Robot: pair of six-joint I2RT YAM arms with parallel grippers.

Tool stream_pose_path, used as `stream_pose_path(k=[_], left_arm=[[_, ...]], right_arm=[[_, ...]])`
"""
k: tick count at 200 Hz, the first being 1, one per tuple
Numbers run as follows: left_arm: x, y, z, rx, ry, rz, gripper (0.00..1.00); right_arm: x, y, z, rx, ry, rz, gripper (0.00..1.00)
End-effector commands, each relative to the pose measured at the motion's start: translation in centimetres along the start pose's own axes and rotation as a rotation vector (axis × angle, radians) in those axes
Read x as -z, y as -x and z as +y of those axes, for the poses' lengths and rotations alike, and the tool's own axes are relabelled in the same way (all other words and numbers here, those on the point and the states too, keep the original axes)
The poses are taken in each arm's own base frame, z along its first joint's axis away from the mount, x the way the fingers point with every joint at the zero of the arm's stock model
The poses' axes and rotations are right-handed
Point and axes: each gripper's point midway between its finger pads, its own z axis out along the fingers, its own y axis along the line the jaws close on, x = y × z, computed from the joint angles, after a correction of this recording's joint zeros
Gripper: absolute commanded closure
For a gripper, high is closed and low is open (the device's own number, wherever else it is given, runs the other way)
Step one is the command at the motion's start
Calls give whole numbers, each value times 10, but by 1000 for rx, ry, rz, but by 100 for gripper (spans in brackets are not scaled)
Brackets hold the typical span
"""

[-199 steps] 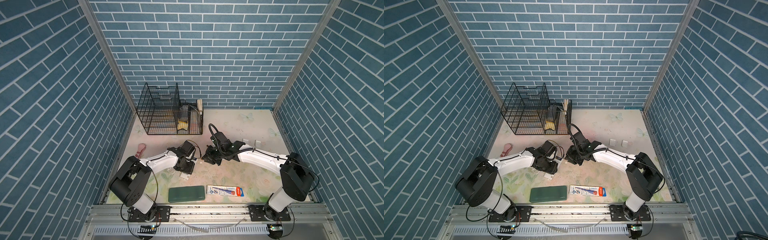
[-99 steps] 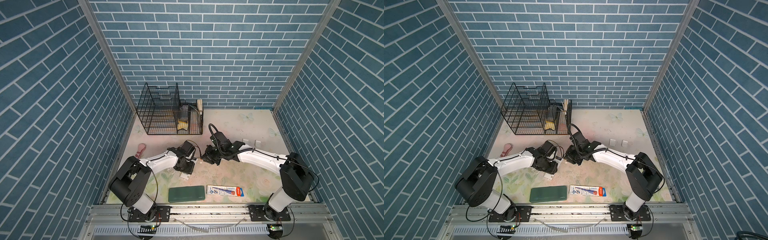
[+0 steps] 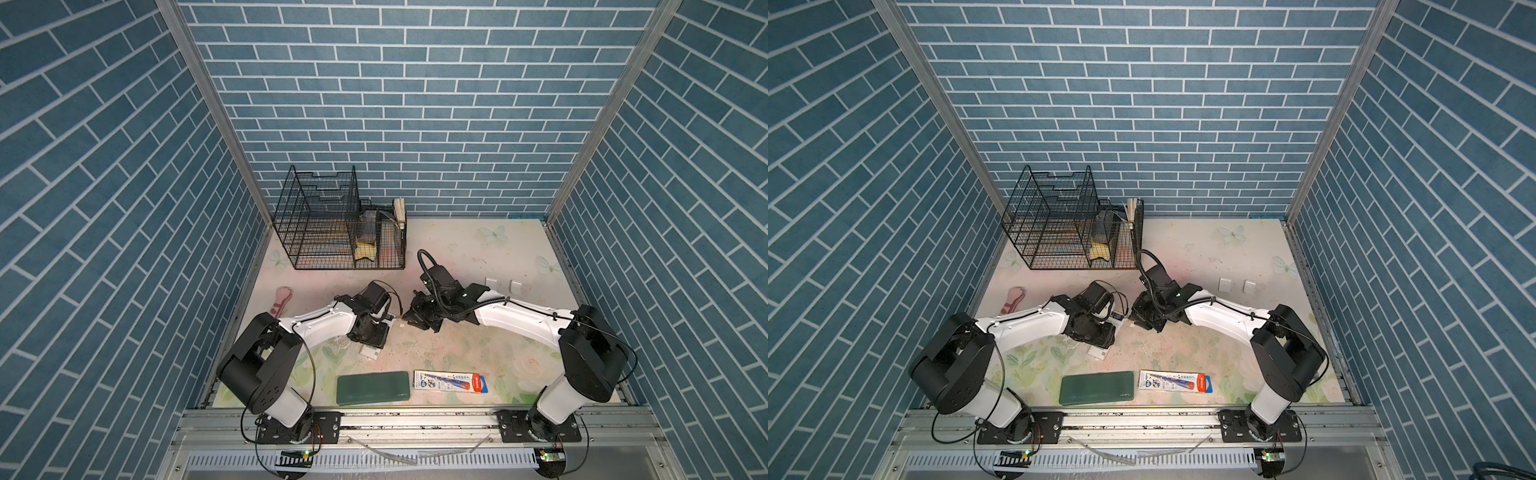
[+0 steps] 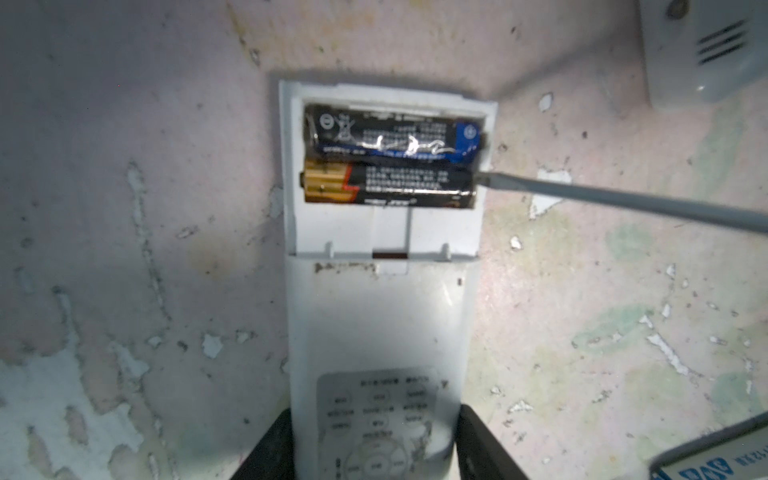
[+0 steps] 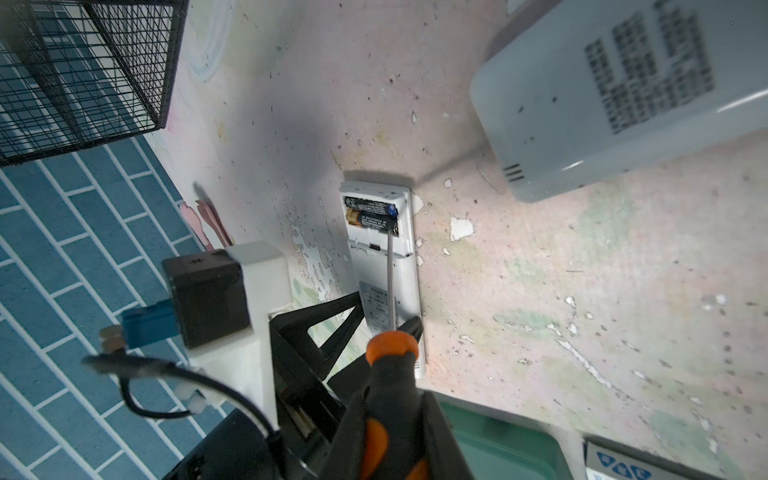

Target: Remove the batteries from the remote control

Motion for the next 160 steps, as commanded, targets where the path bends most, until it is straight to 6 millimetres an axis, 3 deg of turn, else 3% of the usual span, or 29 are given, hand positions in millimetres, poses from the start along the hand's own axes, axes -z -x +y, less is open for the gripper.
stream_pose_path(k=[1,118,160], left_arm=[[-9,-19,17,9,72,56,41],[-12,-20,16,6,70,65,41],[-13,-21,16,3,69,69,41]], right_arm=[[4,-3,-7,-42,-10,-11,100],[7,-3,-10,-46,-17,-16,100],[-1,-3,-12,-51,-13,-9,100]])
